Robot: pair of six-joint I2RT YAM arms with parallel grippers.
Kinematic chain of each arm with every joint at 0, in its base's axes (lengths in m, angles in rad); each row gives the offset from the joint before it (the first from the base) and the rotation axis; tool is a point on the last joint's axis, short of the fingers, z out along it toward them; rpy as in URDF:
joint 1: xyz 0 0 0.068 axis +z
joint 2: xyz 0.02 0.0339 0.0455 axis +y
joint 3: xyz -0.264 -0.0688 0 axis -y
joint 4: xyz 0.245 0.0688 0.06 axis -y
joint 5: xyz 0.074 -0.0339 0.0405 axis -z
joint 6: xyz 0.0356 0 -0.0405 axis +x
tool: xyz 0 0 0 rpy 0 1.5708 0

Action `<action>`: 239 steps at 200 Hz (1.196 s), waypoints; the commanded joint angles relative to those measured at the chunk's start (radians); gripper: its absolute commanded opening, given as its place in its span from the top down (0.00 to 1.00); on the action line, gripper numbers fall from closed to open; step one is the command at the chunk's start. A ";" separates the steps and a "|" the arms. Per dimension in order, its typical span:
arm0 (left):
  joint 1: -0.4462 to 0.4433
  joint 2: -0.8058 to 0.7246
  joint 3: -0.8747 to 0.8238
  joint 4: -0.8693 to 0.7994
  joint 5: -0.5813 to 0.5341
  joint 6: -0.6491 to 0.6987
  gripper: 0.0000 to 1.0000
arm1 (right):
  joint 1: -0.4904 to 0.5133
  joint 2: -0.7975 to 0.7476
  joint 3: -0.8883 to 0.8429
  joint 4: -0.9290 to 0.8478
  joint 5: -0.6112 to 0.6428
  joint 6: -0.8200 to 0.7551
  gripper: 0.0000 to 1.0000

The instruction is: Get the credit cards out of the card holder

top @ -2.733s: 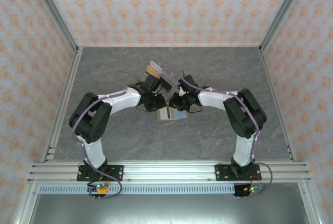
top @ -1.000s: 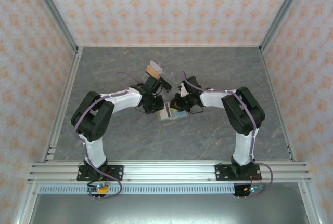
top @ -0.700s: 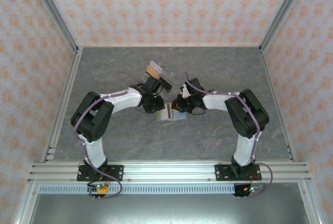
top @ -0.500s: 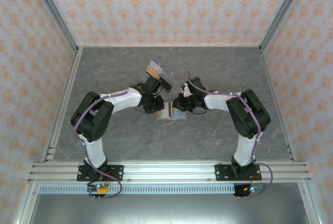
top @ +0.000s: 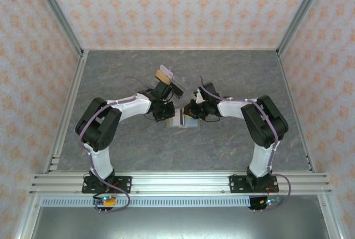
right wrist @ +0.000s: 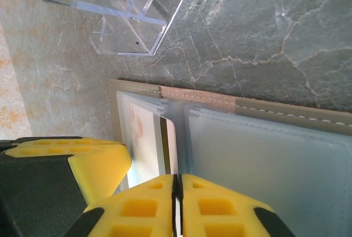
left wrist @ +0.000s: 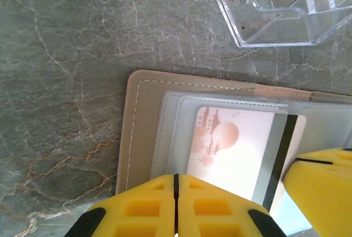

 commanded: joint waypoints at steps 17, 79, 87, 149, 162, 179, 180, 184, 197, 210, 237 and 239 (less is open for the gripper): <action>-0.002 0.030 0.015 -0.041 -0.008 0.012 0.93 | -0.002 0.033 0.023 -0.032 -0.018 0.005 0.79; -0.002 0.035 0.016 -0.044 -0.009 0.014 0.94 | 0.004 0.054 0.048 -0.038 -0.046 -0.001 0.81; -0.002 0.035 0.018 -0.043 -0.007 0.013 0.94 | 0.004 0.055 0.049 -0.037 -0.048 -0.001 0.83; 0.000 0.017 0.021 -0.050 -0.013 0.012 0.94 | -0.003 -0.017 0.006 -0.024 0.022 -0.012 0.99; 0.002 0.006 0.019 -0.049 -0.013 0.012 0.93 | -0.010 -0.048 -0.016 -0.012 0.045 -0.020 1.00; 0.001 -0.011 0.022 -0.049 -0.009 0.019 0.83 | -0.021 -0.089 -0.049 0.004 0.060 -0.032 1.00; 0.002 -0.012 0.021 -0.049 -0.009 0.019 0.82 | -0.022 -0.091 -0.050 0.004 0.062 -0.033 1.00; 0.003 -0.017 0.021 -0.050 -0.009 0.022 0.80 | -0.024 -0.099 -0.056 0.005 0.067 -0.038 1.00; 0.003 -0.034 0.023 -0.057 -0.018 0.029 0.74 | -0.027 -0.127 -0.072 0.004 0.078 -0.064 1.00; 0.005 -0.050 0.025 -0.057 -0.023 0.032 0.71 | -0.029 -0.150 -0.084 0.000 0.087 -0.080 1.00; 0.008 -0.088 0.027 -0.047 -0.013 0.032 0.63 | -0.038 -0.196 -0.101 0.023 0.066 -0.101 1.00; 0.009 -0.092 0.026 -0.045 -0.010 0.032 0.62 | -0.038 -0.199 -0.102 0.025 0.063 -0.103 1.00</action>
